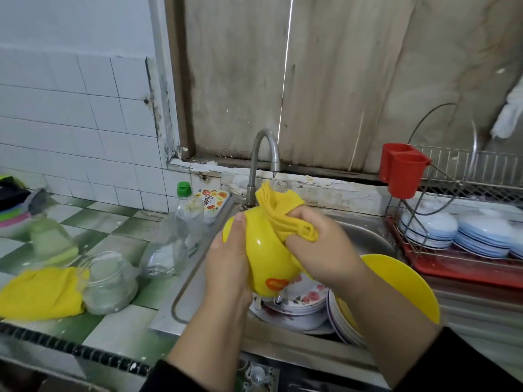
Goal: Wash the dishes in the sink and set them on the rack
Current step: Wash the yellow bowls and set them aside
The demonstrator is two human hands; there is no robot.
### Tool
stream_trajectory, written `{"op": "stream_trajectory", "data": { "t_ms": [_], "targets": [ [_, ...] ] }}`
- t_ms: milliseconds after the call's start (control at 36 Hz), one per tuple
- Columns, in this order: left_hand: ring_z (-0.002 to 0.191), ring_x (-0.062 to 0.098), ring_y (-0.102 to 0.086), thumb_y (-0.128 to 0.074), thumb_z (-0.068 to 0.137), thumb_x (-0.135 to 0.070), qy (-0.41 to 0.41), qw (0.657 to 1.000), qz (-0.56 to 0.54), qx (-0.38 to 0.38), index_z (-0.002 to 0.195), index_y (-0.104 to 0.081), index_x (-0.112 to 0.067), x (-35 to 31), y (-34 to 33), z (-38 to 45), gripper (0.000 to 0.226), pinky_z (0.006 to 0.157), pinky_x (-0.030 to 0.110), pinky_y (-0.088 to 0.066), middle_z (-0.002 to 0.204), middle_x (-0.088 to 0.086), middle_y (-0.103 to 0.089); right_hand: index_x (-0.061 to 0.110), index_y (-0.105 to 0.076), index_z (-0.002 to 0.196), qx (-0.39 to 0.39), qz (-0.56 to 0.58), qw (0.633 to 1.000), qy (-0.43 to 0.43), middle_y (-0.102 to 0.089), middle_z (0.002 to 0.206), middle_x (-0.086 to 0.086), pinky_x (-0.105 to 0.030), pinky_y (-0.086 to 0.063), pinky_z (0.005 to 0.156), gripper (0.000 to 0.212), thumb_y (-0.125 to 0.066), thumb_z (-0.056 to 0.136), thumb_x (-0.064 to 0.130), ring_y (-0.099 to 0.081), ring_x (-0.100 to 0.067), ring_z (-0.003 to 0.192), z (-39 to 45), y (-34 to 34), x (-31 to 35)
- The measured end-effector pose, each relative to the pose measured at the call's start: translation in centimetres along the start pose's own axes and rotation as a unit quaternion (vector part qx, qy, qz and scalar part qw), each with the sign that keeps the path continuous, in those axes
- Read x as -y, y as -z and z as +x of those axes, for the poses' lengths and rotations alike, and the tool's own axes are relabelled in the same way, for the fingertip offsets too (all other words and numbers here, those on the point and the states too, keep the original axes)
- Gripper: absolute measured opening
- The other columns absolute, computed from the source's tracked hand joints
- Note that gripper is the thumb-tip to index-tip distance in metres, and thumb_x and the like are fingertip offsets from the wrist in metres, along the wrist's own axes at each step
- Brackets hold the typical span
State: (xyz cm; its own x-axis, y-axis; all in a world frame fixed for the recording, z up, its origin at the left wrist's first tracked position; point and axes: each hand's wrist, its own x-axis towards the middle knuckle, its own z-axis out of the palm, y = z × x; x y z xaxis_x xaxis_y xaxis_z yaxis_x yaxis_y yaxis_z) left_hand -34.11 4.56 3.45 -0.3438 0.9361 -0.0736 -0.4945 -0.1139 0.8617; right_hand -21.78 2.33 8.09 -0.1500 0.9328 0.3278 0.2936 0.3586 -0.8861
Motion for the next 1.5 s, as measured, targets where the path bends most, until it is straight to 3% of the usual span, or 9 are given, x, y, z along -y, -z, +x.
{"op": "stream_trajectory", "data": {
  "t_ms": [333,528,722,806,917,972,1111,1306,1500],
  "targets": [
    [0.083,0.021,-0.066,-0.061,0.088,-0.041,-0.039,0.998,0.049,0.014,0.091,-0.060,-0.025,-1.3,-0.9,-1.0,0.017,0.078,0.042,-0.055,0.088,0.001,-0.068,0.039,-0.061,0.078,-0.032,-0.054,0.998,0.018,-0.063,0.076,0.020,-0.009,-0.042,0.057,0.036,-0.057,0.082,0.004,-0.056,0.007,0.066,0.2,1.3,0.6],
    [0.081,0.018,-0.062,-0.061,0.088,-0.041,-0.036,0.997,0.068,0.002,0.086,-0.056,-0.030,-2.3,-0.4,-1.2,0.013,0.075,0.038,-0.052,0.086,-0.003,-0.063,0.015,-0.066,0.072,-0.001,-0.068,0.993,-0.092,-0.058,0.060,0.002,-0.020,-0.041,0.048,0.026,-0.052,0.079,-0.005,-0.050,-0.011,0.051,-1.3,2.9,0.2],
    [0.079,0.010,-0.055,-0.052,0.092,-0.045,-0.062,0.988,0.139,0.010,0.083,-0.053,-0.033,-2.4,-0.8,-1.8,0.015,0.070,0.029,-0.046,0.085,-0.012,-0.057,0.011,-0.065,0.088,-0.152,0.252,0.948,-0.119,-0.072,0.088,-0.001,-0.035,-0.056,0.069,0.019,-0.050,0.087,-0.001,-0.068,-0.021,0.078,0.7,4.9,2.4],
    [0.107,0.019,-0.051,-0.031,0.098,-0.049,-0.075,0.977,0.200,0.027,0.128,-0.055,-0.021,-2.6,-1.4,-2.9,0.047,0.076,0.022,-0.033,0.111,-0.002,-0.056,0.005,-0.064,0.104,-0.081,0.015,0.997,-0.008,-0.064,0.102,-0.001,-0.023,-0.047,0.078,0.018,-0.061,0.086,0.010,-0.059,-0.014,0.094,0.4,3.0,3.2],
    [0.082,0.011,-0.060,-0.028,0.101,-0.041,-0.081,0.971,0.221,0.040,0.093,-0.059,-0.035,-2.5,-1.7,-2.9,0.032,0.057,0.006,-0.041,0.079,-0.013,-0.061,0.017,-0.022,0.150,0.132,-0.329,0.928,0.113,-0.006,0.159,0.005,-0.031,-0.001,0.118,0.115,-0.028,0.065,0.092,0.004,-0.010,0.145,-0.2,0.0,1.8],
    [0.092,0.017,-0.062,-0.031,0.102,-0.039,-0.097,0.959,0.259,0.059,0.107,-0.060,-0.034,-3.0,-1.8,-2.8,0.030,0.080,0.015,-0.046,0.102,0.000,-0.068,0.017,-0.031,0.148,0.117,-0.348,0.921,0.127,-0.020,0.157,0.003,-0.033,-0.010,0.118,0.125,-0.007,0.055,0.097,-0.011,-0.012,0.145,0.5,0.4,1.7],
    [0.098,0.006,-0.036,-0.028,0.103,-0.035,-0.129,0.941,0.299,0.092,0.133,-0.053,-0.015,-3.9,-2.6,-3.6,0.045,0.064,0.014,-0.023,0.133,0.008,-0.054,0.023,-0.062,0.079,0.049,-0.122,0.991,-0.041,-0.064,0.081,0.005,-0.030,-0.045,0.079,0.039,-0.052,0.084,0.061,-0.060,-0.014,0.083,3.7,2.8,3.0],
    [0.081,0.011,-0.064,-0.037,0.103,-0.019,-0.116,0.951,0.259,0.121,0.084,-0.060,-0.019,-4.2,-2.5,-3.0,0.030,0.057,0.018,-0.043,0.072,-0.007,-0.057,0.009,-0.053,0.133,0.077,-0.387,0.891,0.225,-0.050,0.140,-0.009,-0.032,-0.027,0.109,0.099,-0.012,0.079,0.081,-0.041,-0.020,0.130,1.8,0.9,2.7],
    [0.065,-0.004,-0.040,-0.032,0.101,-0.040,-0.112,0.938,0.298,0.135,0.067,-0.044,-0.033,-5.3,-2.9,-4.2,0.037,0.055,0.015,-0.029,0.070,-0.015,-0.045,0.029,-0.063,0.098,0.051,-0.143,0.988,-0.041,-0.065,0.104,0.004,-0.030,-0.045,0.089,0.022,-0.046,0.095,0.044,-0.059,-0.016,0.103,4.4,4.0,3.1]
  ]
}}
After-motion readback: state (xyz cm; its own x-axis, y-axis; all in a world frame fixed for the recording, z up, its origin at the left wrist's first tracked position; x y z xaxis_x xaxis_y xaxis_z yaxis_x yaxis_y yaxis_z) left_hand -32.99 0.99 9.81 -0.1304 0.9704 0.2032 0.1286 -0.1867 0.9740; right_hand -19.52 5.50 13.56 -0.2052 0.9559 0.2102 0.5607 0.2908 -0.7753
